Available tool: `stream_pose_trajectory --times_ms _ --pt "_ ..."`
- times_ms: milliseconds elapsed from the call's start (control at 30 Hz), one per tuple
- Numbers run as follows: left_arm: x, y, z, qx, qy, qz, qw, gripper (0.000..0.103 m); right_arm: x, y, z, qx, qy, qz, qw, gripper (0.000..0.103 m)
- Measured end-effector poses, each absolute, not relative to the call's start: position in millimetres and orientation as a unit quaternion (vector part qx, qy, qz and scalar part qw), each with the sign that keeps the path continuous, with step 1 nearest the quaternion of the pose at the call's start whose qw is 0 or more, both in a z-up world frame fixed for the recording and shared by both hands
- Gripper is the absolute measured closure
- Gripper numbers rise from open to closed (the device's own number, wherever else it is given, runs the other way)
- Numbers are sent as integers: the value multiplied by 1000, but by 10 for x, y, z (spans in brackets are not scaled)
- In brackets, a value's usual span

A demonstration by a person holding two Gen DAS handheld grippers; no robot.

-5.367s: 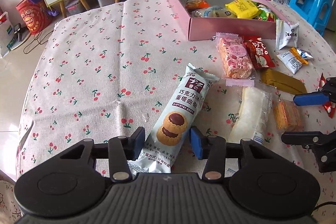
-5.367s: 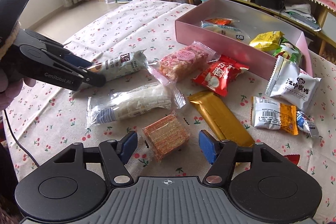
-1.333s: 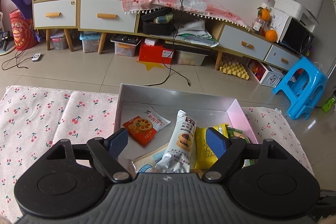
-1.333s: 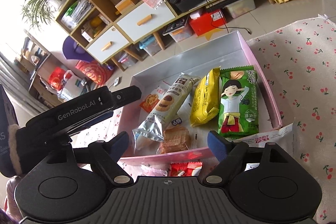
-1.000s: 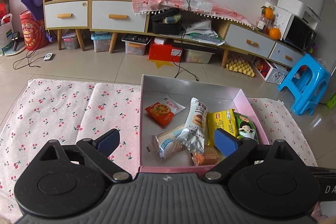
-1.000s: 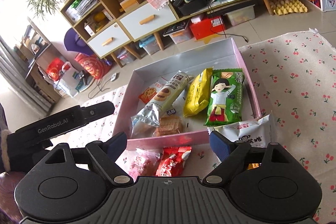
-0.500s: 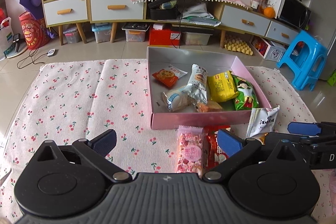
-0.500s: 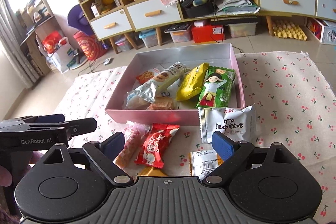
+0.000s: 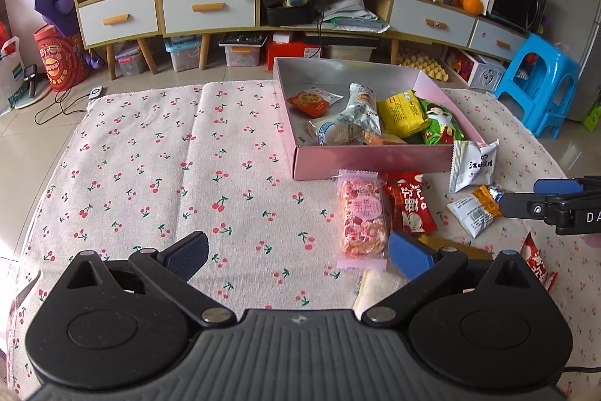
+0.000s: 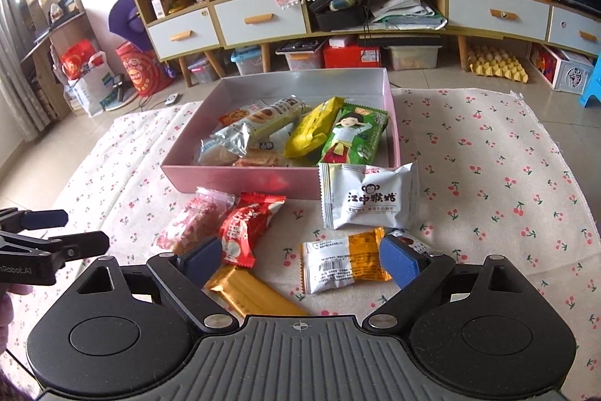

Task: Organize snacks
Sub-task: 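Move the left gripper to the white rice-cake bar while the right moves to the red candy packet, then close the left gripper on the white bar while the right closes on the red candy packet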

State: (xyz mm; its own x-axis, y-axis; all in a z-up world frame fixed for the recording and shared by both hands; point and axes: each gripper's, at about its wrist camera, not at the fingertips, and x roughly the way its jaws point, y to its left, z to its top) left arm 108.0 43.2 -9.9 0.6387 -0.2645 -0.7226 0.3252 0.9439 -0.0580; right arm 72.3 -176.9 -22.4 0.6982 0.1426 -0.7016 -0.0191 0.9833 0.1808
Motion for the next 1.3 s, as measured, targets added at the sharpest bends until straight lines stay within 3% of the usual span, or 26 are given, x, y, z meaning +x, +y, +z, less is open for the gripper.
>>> stream_pose_trajectory --times_ms 433,967,1300 --pt "761 578 -317 67 379 -188 904 1 357 -1812 -470 35 391 39 919 10" --pt "451 213 -565 151 364 -268 879 1 200 -1878 -826 -24 434 50 899 10" --pt "485 187 -672 144 384 -264 873 1 228 -1955 -882 -2 445 44 895 0"
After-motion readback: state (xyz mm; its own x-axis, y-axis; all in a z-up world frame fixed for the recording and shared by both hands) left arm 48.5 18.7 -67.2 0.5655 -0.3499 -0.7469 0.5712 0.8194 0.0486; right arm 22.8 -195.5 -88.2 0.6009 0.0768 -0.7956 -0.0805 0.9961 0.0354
